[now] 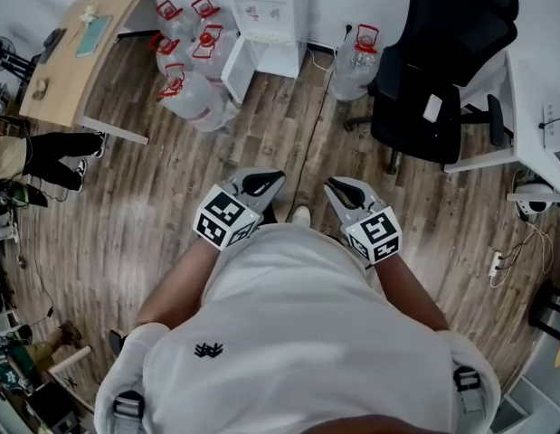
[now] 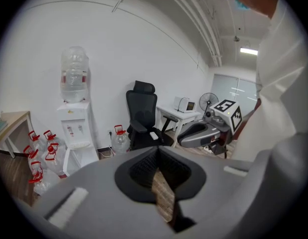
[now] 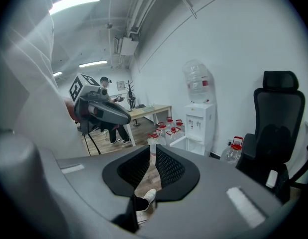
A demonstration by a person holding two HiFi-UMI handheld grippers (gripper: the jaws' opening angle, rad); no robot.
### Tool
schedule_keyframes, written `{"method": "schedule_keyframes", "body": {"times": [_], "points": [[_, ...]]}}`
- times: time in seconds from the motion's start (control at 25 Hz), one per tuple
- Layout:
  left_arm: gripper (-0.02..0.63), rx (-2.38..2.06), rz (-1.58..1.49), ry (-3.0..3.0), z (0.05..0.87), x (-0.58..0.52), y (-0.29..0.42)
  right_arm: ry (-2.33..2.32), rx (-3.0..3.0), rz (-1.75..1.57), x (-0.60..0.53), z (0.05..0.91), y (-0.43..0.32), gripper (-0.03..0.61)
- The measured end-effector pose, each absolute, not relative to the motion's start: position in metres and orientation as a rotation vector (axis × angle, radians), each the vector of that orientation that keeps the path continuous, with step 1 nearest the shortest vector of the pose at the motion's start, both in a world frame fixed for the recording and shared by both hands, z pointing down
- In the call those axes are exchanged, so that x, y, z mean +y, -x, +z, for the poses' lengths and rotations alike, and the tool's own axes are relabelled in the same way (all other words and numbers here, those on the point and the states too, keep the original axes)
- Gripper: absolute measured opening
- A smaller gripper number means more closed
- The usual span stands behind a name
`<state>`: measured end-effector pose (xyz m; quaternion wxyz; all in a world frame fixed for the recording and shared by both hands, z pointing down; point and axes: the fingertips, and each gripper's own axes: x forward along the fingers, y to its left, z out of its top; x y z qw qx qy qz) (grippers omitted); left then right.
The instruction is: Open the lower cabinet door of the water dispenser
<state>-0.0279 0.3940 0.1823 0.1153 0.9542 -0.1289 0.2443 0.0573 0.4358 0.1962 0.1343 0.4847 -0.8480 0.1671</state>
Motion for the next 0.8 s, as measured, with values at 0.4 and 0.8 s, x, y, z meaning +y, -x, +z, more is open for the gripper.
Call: {"method": "schedule_keyframes", "body": {"times": [0.4, 0.8], "points": [[0.057, -0.336, 0.704, -2.832, 0.179, 0.389, 0.013, -1.449, -2.435, 0.462, 0.43, 0.194, -0.072, 0.028], [0.057, -0.472, 0.667, -2.766, 0.187, 0.356, 0.062, -1.318, -2.466, 0.433, 0.389, 0.196, -0.035, 0.021]]}}
